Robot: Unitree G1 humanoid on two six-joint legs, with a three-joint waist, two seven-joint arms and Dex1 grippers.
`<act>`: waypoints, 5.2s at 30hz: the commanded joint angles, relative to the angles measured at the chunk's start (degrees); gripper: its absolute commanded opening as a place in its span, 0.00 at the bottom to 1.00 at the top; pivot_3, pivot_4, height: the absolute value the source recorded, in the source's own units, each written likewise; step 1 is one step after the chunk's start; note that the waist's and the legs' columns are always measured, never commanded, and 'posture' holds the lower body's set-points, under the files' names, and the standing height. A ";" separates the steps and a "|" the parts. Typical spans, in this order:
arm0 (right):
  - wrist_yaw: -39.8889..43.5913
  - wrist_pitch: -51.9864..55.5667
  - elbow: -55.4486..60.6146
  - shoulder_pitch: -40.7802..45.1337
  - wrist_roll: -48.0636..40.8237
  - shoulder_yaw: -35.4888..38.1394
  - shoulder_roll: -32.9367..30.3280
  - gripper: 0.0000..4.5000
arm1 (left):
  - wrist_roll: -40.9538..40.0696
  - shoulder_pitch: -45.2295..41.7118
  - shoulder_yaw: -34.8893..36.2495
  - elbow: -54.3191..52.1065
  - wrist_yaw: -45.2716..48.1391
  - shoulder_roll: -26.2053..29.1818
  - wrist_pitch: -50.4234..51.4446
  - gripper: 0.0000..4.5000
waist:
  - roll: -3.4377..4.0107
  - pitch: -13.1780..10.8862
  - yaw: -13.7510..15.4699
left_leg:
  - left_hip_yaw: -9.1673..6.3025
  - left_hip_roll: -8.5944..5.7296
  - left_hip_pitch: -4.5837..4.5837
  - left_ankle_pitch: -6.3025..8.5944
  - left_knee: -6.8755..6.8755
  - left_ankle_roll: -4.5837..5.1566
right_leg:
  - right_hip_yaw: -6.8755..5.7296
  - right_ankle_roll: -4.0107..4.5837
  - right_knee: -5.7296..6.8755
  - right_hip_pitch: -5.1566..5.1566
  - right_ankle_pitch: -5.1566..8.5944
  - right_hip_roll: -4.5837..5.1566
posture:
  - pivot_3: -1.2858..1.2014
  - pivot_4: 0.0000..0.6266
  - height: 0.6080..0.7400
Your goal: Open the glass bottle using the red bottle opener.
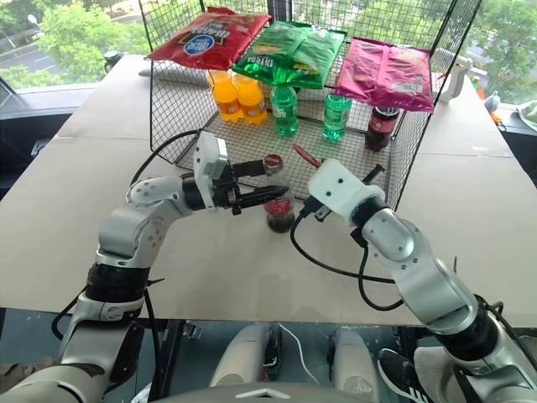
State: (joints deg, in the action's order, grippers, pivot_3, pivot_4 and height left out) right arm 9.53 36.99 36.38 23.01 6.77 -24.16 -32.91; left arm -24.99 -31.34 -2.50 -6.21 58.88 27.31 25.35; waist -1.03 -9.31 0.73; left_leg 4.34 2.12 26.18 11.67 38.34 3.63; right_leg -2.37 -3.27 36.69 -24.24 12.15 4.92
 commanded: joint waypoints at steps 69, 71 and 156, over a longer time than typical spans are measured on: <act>6.85 -27.25 -12.79 -4.59 25.30 3.14 17.36 0.00 | 1.20 -5.79 -1.89 3.65 0.50 0.36 -2.91 0.63 | 0.03 -0.01 -1.05 | -0.01 0.04 -0.38 -0.01 -0.07 -0.05 | 0.00 0.01 0.01 0.33 0.03 -0.01 | 0.52 0.24 1.00; 6.54 -27.36 -13.10 -4.34 25.35 3.33 17.99 0.00 | 1.37 -5.85 -2.15 3.58 0.77 0.41 -3.11 0.63 | 0.03 -0.01 -1.18 | -0.01 0.04 -0.38 -0.01 -0.07 -0.05 | 0.00 0.01 0.01 0.33 0.02 -0.01 | 0.52 0.24 1.00; 8.03 -30.80 -13.95 -5.00 35.18 3.51 13.78 0.00 | 1.66 -1.20 -1.91 2.11 2.86 3.66 -5.15 0.44 | 0.08 -0.04 -1.37 | -0.02 0.06 -0.41 0.02 -0.15 -0.07 | -0.01 -0.14 -0.05 0.31 0.13 0.06 | 0.52 0.24 1.00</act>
State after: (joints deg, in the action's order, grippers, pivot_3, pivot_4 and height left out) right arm 15.24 5.76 22.32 18.33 40.47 -21.35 -17.87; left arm -23.75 -31.67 -4.99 -3.92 62.41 30.84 20.88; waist -0.95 -9.35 -0.64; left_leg 4.32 2.18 25.77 11.70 38.19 3.59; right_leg -2.38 -3.41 36.65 -23.93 12.28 4.98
